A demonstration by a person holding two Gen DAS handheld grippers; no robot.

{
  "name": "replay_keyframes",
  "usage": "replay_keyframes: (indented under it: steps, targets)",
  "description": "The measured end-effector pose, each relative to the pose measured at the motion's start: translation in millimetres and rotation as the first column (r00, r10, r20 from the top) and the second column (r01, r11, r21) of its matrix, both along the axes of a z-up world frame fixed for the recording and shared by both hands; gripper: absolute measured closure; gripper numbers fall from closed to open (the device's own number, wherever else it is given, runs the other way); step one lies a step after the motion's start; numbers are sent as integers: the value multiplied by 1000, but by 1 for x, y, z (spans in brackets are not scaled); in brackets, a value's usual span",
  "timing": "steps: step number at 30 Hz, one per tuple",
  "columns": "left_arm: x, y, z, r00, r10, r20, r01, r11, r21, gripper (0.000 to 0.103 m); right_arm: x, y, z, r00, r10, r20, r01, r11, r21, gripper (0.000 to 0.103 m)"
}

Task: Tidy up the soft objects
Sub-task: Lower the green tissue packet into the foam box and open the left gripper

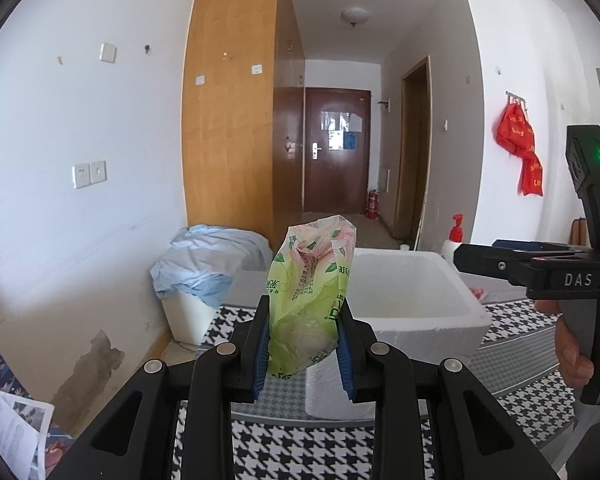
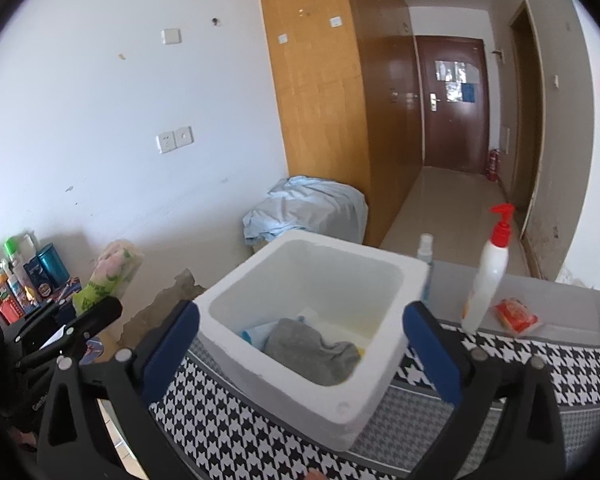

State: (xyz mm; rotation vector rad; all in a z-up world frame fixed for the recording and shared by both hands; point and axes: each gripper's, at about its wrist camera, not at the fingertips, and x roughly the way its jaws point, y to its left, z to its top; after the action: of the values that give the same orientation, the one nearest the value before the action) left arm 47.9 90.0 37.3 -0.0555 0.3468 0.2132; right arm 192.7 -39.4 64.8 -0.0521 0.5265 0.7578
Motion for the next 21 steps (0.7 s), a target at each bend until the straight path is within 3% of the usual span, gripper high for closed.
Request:
replay_keyframes:
  steps: [21]
  targets:
    - [46, -30, 11, 992, -127, -12, 127, 992, -11, 73, -11, -57, -4, 994, -102, 46, 102, 995, 14, 0]
